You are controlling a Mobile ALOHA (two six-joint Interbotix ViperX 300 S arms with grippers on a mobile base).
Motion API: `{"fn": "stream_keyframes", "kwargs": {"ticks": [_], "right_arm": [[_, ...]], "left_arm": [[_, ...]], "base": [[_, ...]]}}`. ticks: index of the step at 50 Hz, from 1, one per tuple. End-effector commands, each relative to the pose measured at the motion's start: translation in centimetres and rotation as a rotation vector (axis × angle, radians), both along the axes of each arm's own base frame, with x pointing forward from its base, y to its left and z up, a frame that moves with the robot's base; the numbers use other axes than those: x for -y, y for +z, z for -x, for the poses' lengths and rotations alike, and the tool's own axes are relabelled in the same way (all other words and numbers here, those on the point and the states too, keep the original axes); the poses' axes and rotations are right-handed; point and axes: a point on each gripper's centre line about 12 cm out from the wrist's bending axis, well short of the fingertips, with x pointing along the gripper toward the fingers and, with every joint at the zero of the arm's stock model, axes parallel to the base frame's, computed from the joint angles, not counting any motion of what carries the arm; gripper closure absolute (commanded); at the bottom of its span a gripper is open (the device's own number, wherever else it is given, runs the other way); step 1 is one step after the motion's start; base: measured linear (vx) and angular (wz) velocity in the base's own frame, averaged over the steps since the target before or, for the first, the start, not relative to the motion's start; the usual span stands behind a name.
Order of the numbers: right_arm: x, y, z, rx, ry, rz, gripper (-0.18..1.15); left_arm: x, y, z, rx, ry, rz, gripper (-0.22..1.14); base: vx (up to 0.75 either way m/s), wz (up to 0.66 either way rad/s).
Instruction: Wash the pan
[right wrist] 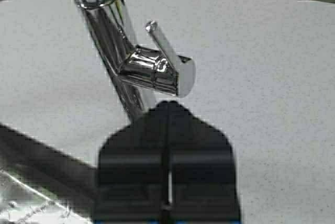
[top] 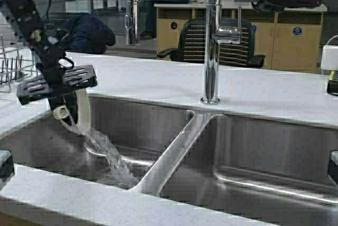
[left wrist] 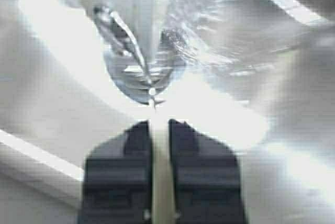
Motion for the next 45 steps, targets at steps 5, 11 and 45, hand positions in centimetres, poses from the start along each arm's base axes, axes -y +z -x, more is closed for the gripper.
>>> {"fn": "stream_keyframes", "kwargs": {"ticks": [5, 11, 45], "right_arm": [[0.0, 1.3, 0.4, 0.062, -0.006, -0.039, 0.9], [0.0, 1.4, 0.7, 0.065, -0.009, -0.059, 0.9], [-0.1, 1.5, 0.5, 0.073, 0.001, -0.044, 0.9]], "left_arm": [[1.1, 3.3, -1.4, -0.079, -0.165, -0.262, 0.88], [2.3, 3.8, -0.9, -0.085, -0.227, -0.309, 0.88], [0.9, 10.1, -1.9, 0.064, -0.32, -0.428, 0.88]], "base": [[0.0, 0.0], [0.0, 0.0], [0.0, 0.0]]}}
